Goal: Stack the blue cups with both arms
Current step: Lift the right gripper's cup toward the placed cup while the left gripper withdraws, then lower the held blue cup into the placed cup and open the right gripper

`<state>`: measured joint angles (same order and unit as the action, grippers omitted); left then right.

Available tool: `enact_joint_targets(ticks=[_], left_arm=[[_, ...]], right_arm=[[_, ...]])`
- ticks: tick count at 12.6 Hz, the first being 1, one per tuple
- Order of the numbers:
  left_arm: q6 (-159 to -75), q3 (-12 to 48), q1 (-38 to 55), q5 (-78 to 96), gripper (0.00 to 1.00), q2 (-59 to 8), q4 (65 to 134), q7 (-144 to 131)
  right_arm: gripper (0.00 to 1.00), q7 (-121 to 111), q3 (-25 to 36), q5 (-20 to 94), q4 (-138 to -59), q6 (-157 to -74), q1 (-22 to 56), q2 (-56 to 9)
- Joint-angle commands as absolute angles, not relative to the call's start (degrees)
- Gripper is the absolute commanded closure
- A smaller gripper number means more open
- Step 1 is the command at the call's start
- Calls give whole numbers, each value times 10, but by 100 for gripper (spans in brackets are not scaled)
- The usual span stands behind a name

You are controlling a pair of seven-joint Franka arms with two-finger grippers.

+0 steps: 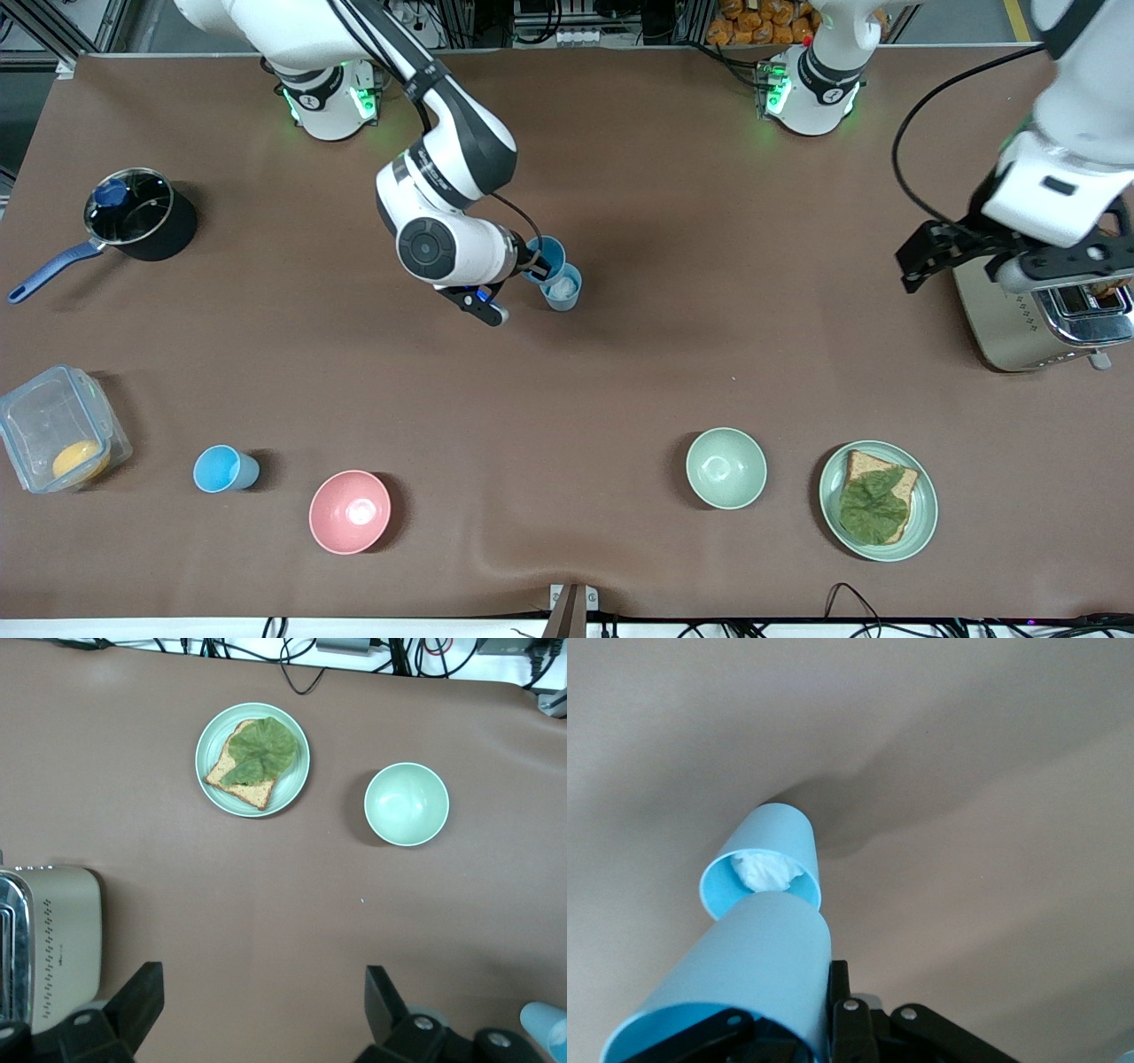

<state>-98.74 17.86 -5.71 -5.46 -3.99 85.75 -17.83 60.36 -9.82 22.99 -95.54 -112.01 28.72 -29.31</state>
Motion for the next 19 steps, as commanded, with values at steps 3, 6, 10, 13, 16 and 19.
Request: enact_joint_targets(ticks=[3, 6, 10, 13, 16, 19], left_arm=[[-934, 94, -24, -24, 0, 7, 874, -114], [-928, 48, 1, -7, 0, 21, 889, -97], [-931, 48, -4, -7, 0, 15, 883, -98], [-932, 48, -4, -7, 0, 16, 882, -105], [-918, 47, -5, -7, 0, 18, 886, -105], [-914, 48, -5, -7, 0, 20, 884, -105]], right_arm=[[100, 615, -89, 234, -952, -1152, 310, -309], [100, 614, -87, 233, -950, -1154, 311, -313], [89, 607, -87, 223, -926, -1156, 312, -330], [0, 611, -88, 173, -926, -1155, 329, -332], [0, 610, -85, 173, -924, -1142, 320, -321], [0, 558, -85, 171, -894, -1061, 253, -248]])
